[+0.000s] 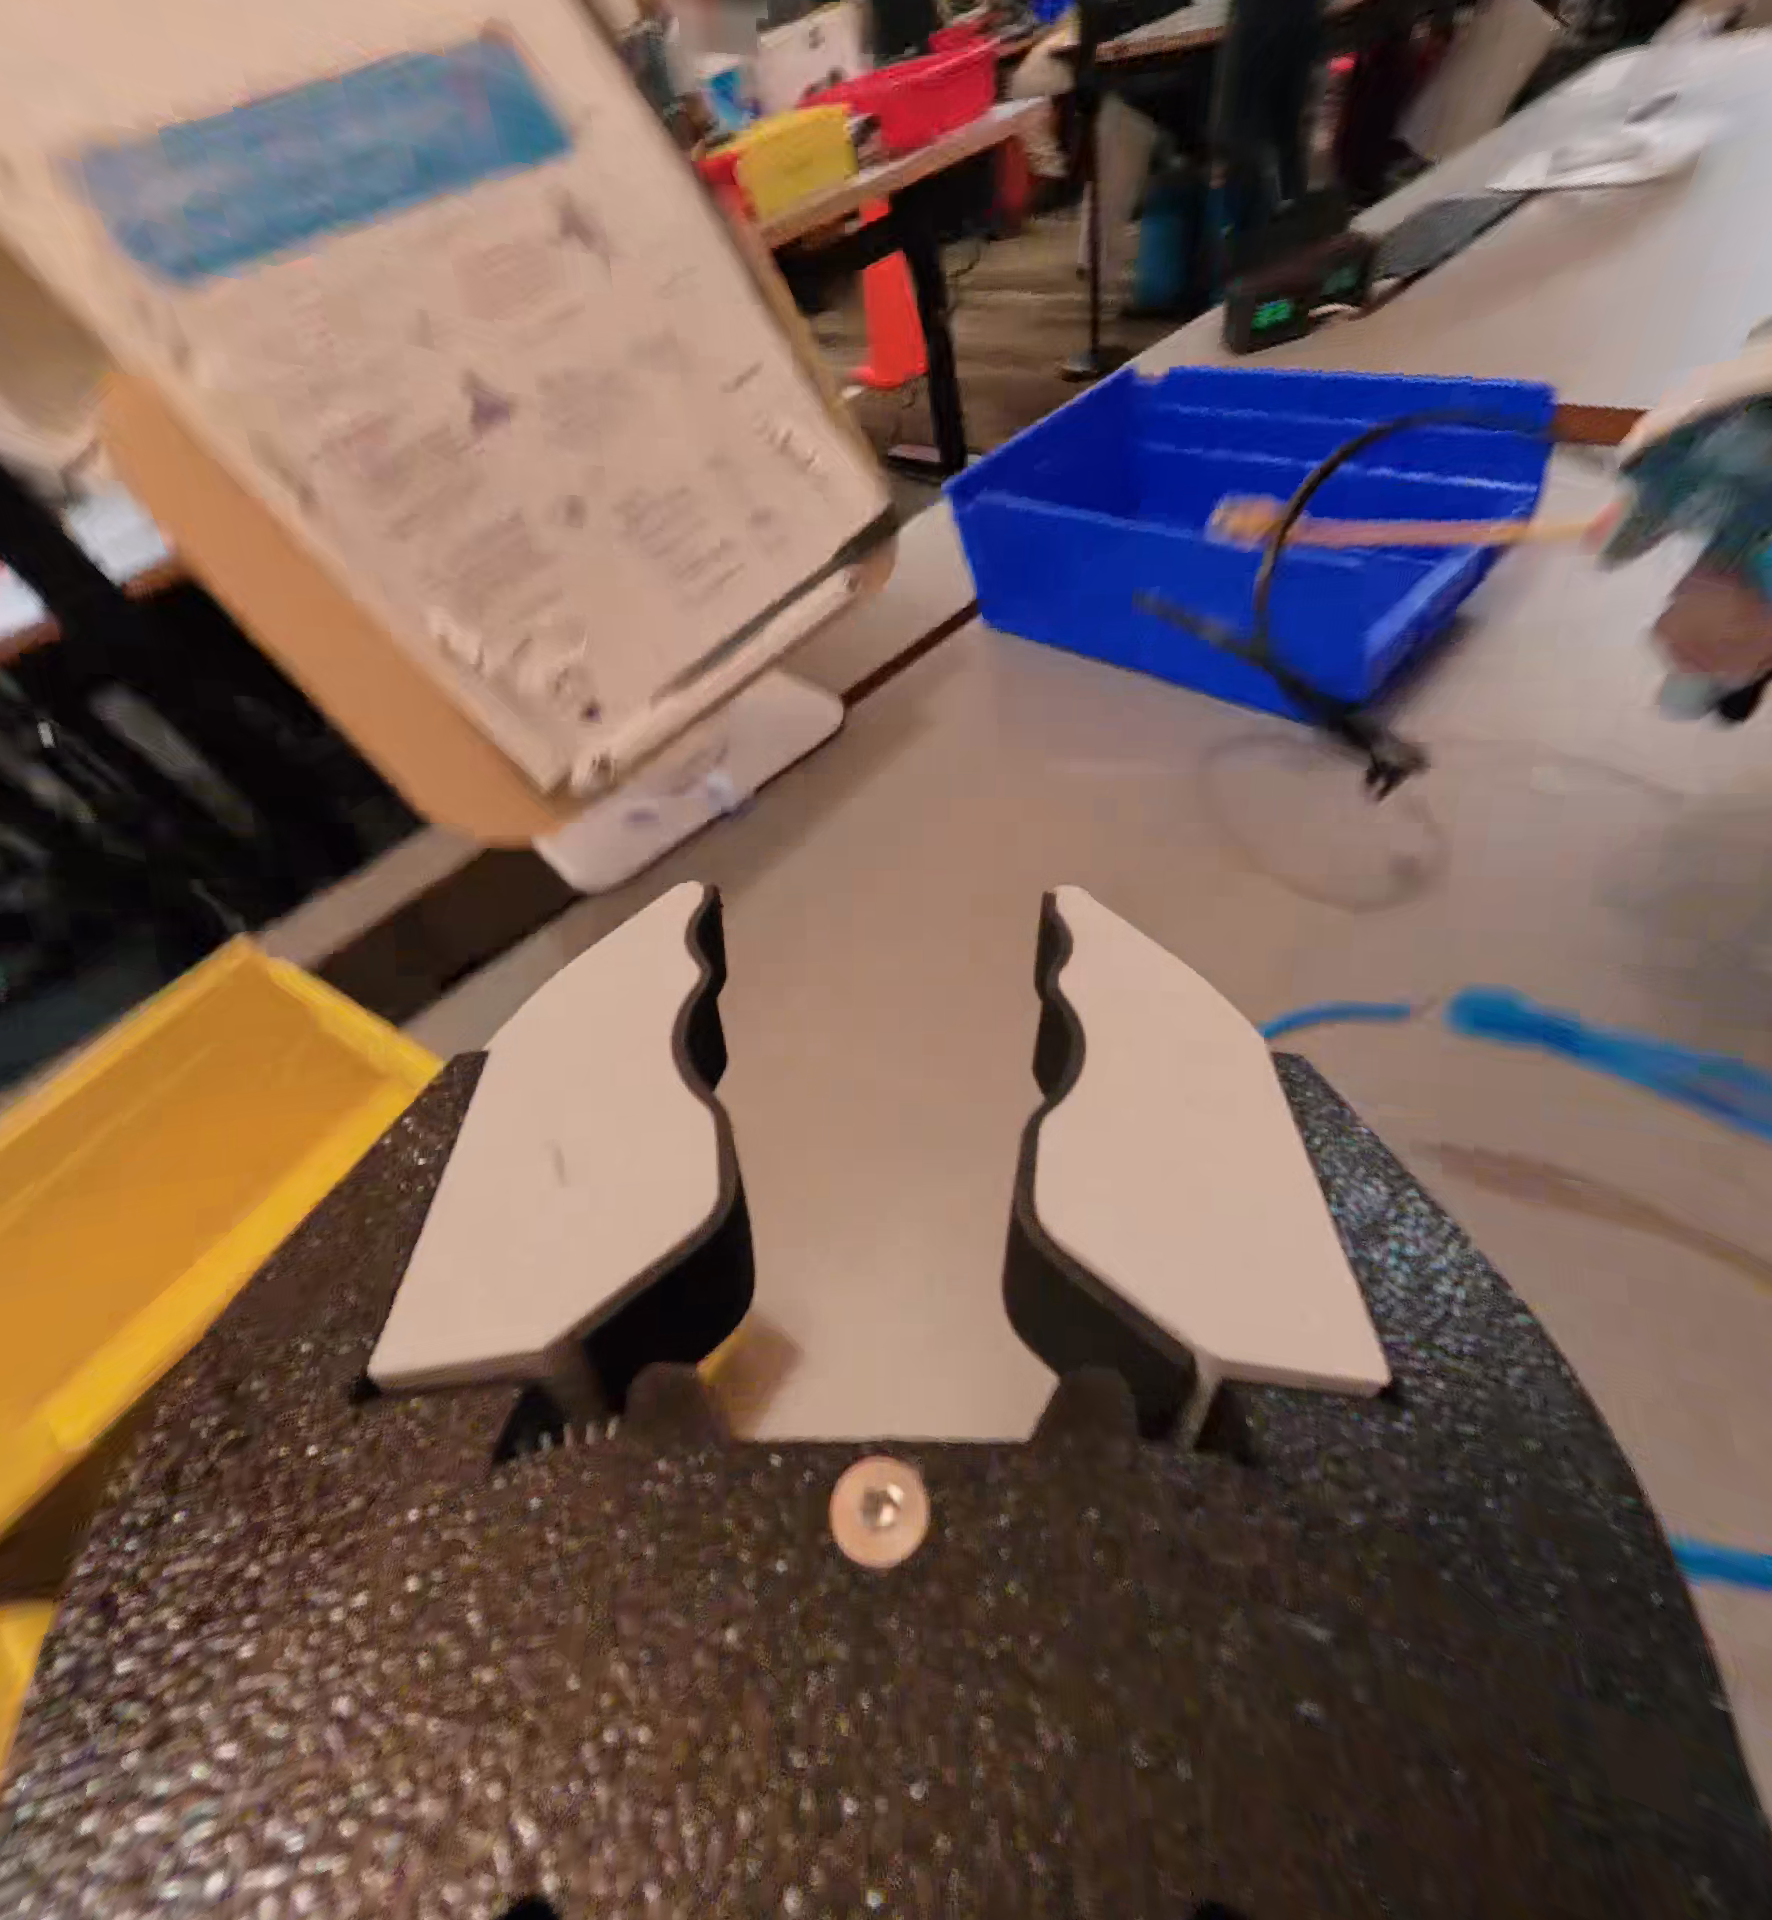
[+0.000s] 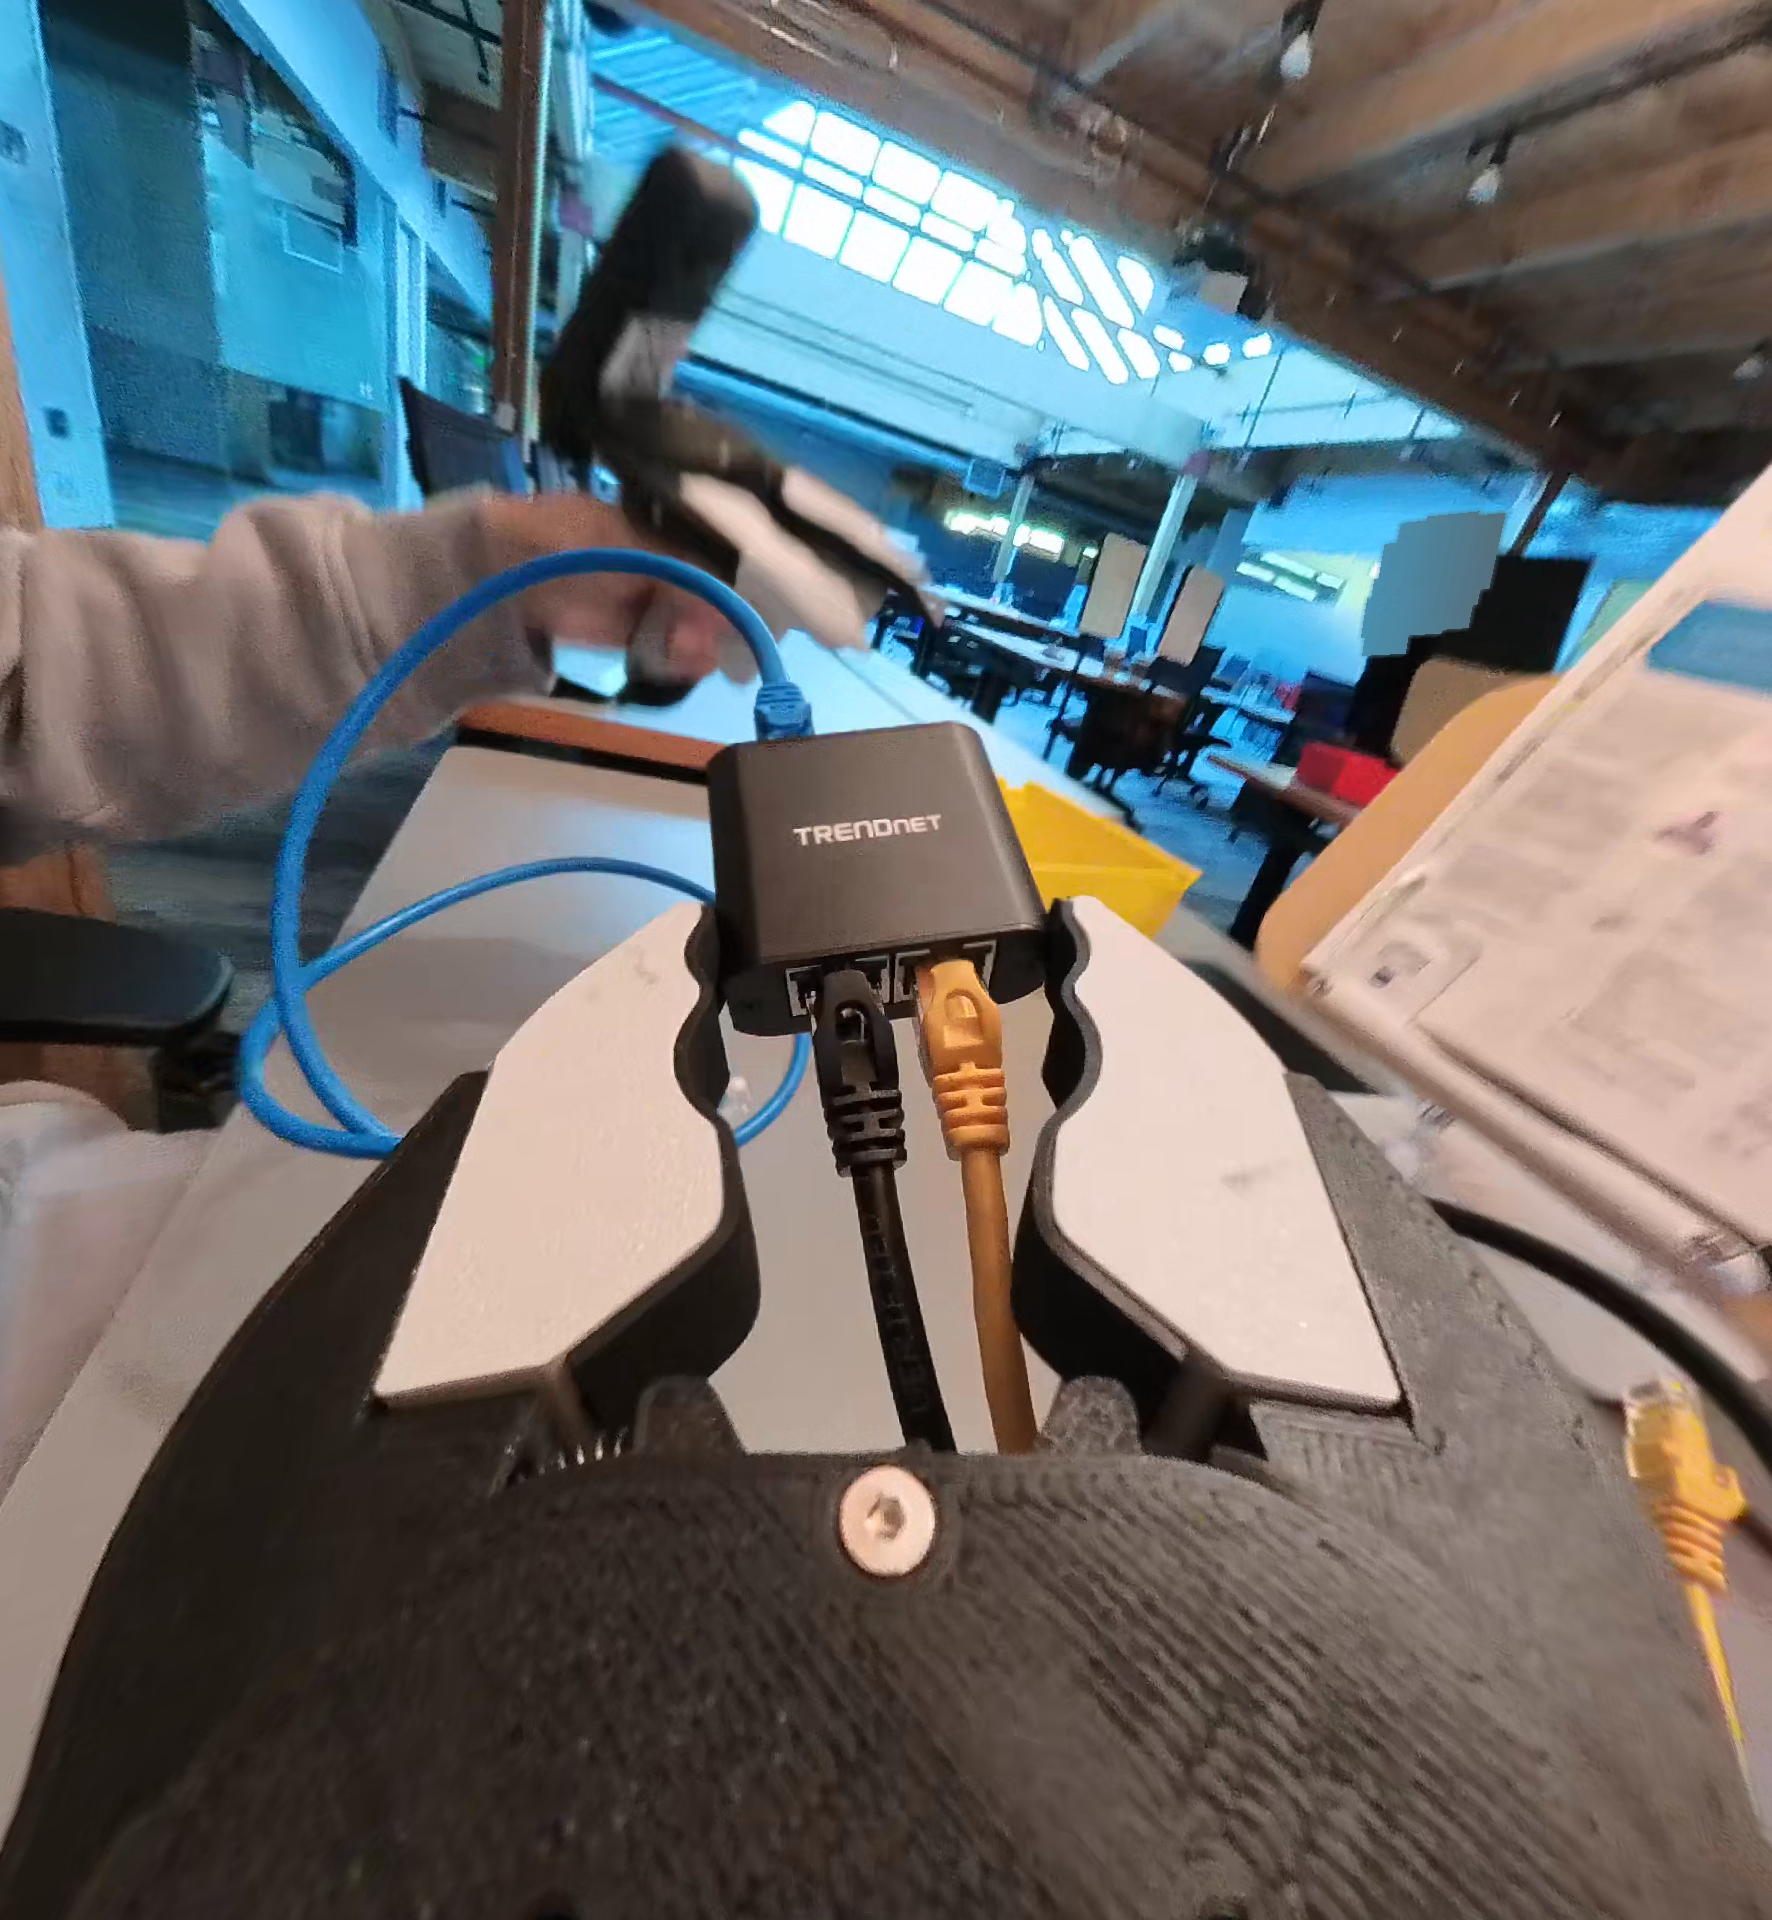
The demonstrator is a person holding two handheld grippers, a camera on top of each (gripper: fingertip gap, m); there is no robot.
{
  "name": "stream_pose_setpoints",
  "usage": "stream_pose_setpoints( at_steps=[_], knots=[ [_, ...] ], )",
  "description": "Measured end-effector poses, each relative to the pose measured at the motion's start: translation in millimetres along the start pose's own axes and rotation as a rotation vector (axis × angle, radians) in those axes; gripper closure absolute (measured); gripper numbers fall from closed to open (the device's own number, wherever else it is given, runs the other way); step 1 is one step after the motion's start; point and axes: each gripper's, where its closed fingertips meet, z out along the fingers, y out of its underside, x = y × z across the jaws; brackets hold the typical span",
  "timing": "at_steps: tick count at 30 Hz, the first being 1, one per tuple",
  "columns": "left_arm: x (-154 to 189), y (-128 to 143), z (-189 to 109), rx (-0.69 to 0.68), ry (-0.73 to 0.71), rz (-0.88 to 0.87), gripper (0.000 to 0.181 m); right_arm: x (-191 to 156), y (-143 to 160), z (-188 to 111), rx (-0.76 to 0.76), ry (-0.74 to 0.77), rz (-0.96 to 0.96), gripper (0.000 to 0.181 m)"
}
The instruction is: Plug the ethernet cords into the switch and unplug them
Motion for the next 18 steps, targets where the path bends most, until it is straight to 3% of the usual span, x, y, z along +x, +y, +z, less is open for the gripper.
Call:
stream_pose_setpoints(
  at_steps=[5,9,13,18],
  knots=[
    [11,90,11,-0.064,0.076,-0.240,0.123,41,-76,-27,0.035,0.104,-0.164,0.121],
    [34,121,21,-0.100,0.096,-0.224,0.123,90,-116,-64,-0.088,0.219,-0.326,0.121],
    [52,133,37,-0.142,0.115,-0.172,0.123,150,-120,-100,-0.384,0.325,-0.501,0.121],
    [71,134,55,-0.145,0.148,-0.105,0.125,232,-110,-166,-0.949,0.458,-0.768,0.121]
  ],
)
